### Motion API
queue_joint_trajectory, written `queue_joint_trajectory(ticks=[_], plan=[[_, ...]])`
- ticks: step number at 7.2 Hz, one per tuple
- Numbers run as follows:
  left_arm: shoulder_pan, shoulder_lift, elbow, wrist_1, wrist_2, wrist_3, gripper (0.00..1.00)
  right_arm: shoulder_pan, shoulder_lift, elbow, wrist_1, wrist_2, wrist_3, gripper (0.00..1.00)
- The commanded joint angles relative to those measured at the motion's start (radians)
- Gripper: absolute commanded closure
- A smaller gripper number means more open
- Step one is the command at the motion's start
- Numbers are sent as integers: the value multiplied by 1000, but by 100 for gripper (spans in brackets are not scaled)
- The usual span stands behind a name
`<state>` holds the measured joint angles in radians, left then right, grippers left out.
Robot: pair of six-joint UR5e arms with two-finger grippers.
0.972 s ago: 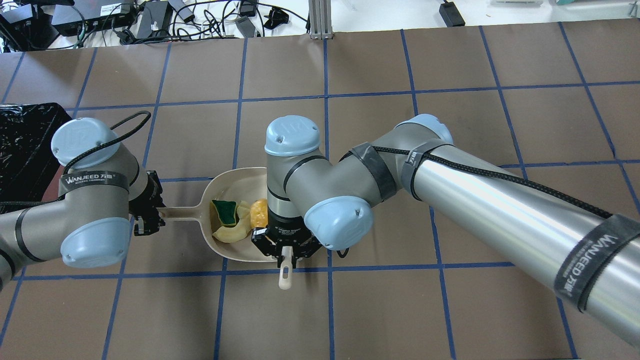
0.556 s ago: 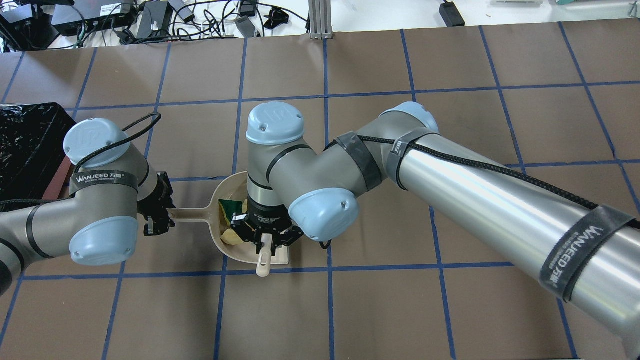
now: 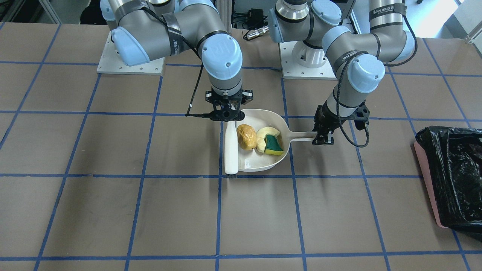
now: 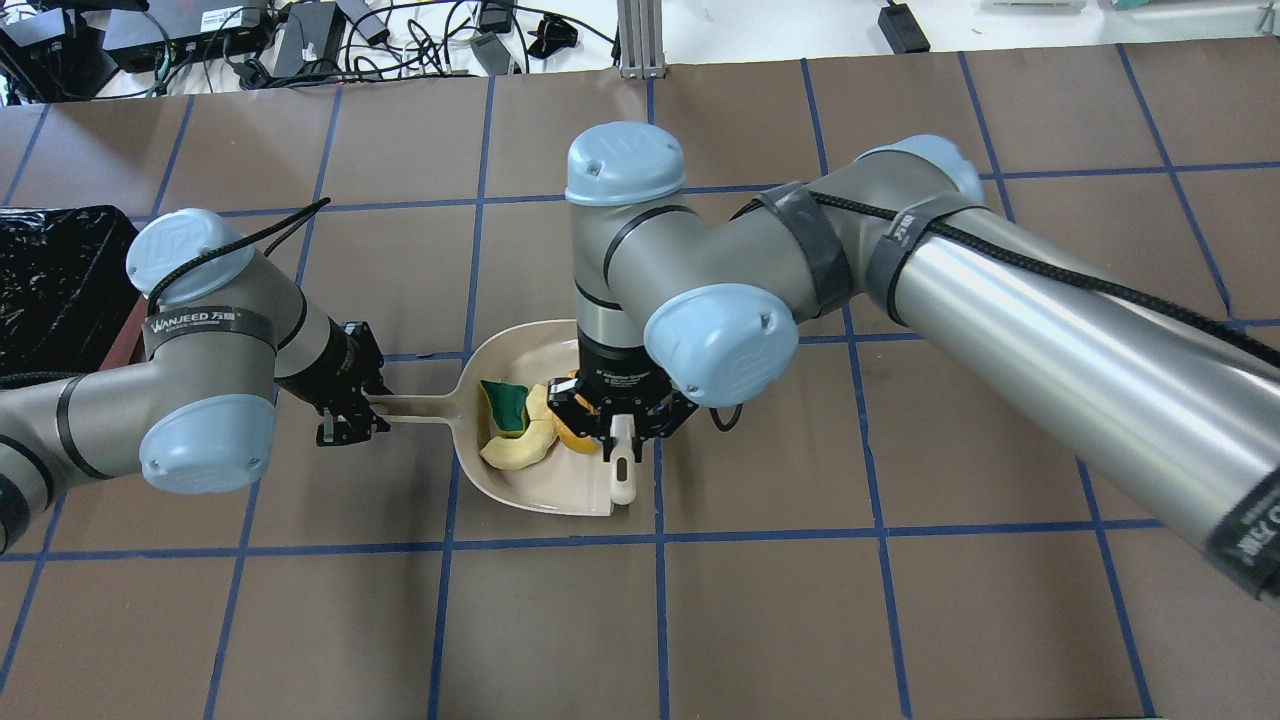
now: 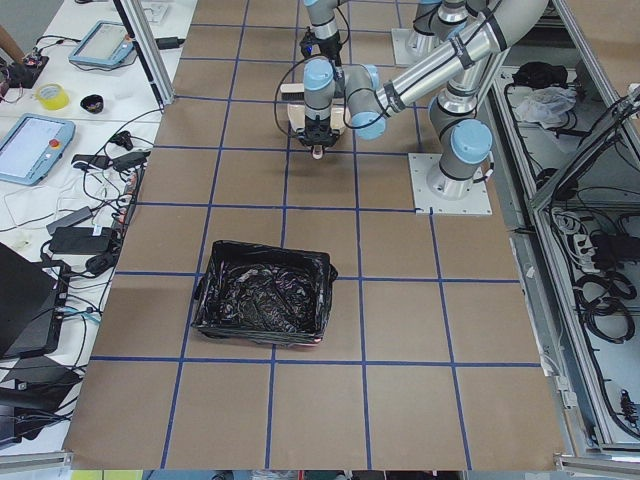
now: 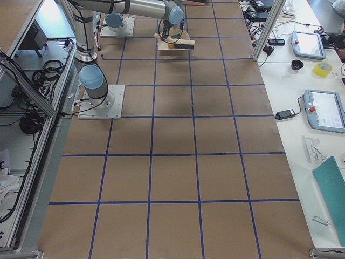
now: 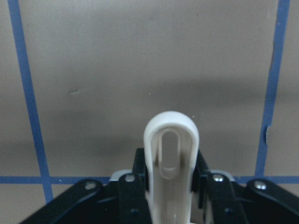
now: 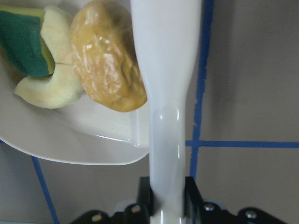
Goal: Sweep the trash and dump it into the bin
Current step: 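Lift the brush away with the right gripper while the left gripper raises the dustpan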
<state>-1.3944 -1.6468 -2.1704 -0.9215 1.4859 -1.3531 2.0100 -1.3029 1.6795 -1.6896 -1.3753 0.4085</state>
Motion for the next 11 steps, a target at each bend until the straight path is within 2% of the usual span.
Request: queue_joint_trajectory(ticks=[1, 2, 3, 4, 6, 7, 8, 9, 11], plan=[[0, -13, 7, -3, -68, 40, 100, -84, -38, -1, 71, -98, -129, 81], [-1, -16, 8, -8, -88, 43, 100, -114, -44, -1, 77, -147, -178, 81], [0, -15, 17, -8, -93, 48, 100, -161, -48, -3, 83, -149, -215, 80], [9, -14, 88, -51, -129, 55, 100, -239, -52, -3, 85, -149, -274, 80], [38, -53, 377, -385, -130, 57, 100, -400, -61, -6, 62, -153, -316, 82], [60, -83, 468, -487, -130, 72, 100, -486, -53, -6, 56, -169, -361, 82], [90, -105, 498, -493, -130, 74, 100, -550, -50, -9, 50, -212, -414, 82], [142, -114, 512, -497, -130, 125, 100, -563, -35, -14, 3, -249, -462, 82], [246, -136, 605, -578, -128, 253, 100, -617, 49, -17, -102, -246, -465, 82]])
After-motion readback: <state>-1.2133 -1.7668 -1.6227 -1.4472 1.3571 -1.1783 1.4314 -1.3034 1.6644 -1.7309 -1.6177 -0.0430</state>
